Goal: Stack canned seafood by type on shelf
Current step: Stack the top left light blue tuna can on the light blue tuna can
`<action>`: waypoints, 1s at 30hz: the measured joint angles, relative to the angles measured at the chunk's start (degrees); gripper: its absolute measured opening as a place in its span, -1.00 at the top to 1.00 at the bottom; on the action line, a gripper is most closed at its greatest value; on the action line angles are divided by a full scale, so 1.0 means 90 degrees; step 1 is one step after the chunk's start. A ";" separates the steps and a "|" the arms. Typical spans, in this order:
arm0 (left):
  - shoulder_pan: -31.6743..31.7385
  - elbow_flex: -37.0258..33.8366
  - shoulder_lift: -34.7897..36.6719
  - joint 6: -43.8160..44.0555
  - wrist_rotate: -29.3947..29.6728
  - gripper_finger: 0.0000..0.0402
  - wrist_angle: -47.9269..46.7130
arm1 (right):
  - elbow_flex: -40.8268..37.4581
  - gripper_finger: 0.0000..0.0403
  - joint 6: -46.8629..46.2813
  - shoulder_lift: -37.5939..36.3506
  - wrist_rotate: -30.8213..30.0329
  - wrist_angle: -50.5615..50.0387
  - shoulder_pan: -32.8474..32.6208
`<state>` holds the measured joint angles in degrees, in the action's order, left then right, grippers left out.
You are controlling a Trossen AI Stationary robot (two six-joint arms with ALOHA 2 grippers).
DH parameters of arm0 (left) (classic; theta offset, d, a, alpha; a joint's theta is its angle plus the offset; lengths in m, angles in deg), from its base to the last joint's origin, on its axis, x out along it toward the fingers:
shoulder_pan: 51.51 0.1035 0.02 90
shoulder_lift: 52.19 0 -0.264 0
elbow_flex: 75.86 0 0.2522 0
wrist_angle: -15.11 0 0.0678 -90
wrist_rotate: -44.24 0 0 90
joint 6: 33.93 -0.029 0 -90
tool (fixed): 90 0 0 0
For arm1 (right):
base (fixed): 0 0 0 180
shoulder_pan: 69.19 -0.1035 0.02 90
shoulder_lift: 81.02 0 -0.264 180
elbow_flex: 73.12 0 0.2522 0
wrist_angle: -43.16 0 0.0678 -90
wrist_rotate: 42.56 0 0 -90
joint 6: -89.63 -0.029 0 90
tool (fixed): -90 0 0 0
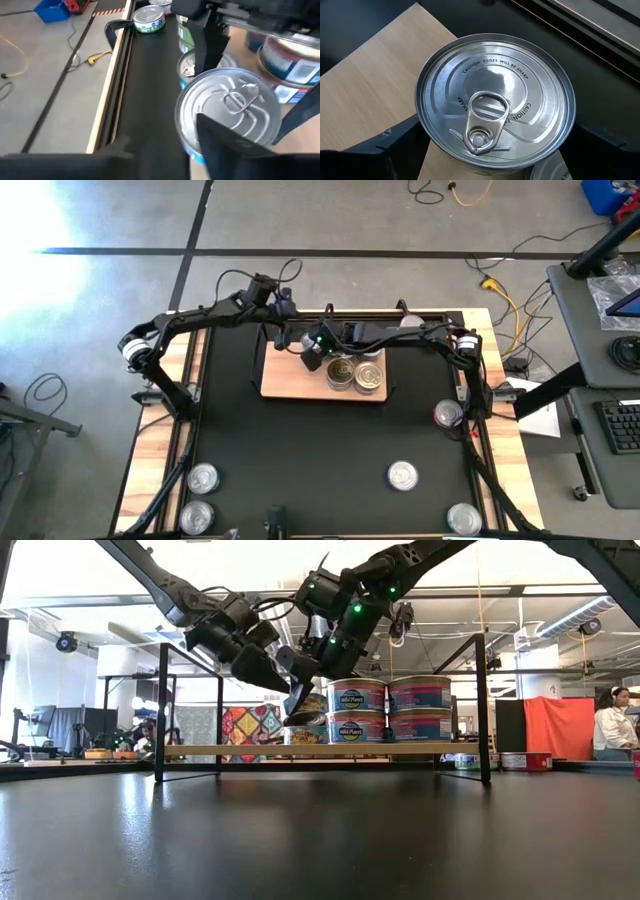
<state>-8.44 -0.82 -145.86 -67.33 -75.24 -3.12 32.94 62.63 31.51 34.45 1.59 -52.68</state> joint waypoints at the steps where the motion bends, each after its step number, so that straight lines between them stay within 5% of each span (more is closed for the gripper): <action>1: 0.0000 0.0000 0.0000 0.0082 -0.0125 0.56 0.0006 | -0.0001 -0.81 0.0000 0.0000 0.0000 -0.0001 0.0000; 5: 0.0000 0.0000 0.0000 0.0648 -0.0850 0.95 0.0046 | -0.0002 -0.81 0.0000 0.0005 -0.0004 -0.0005 0.0002; 30: -0.0544 0.0002 -0.0129 0.0840 -0.0274 1.00 0.0427 | -0.0005 -0.81 -0.0031 0.0010 -0.0238 -0.0083 0.0002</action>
<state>-13.33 -0.80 -147.03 -59.77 -77.71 0.72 32.89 62.35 31.60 32.30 0.85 -52.65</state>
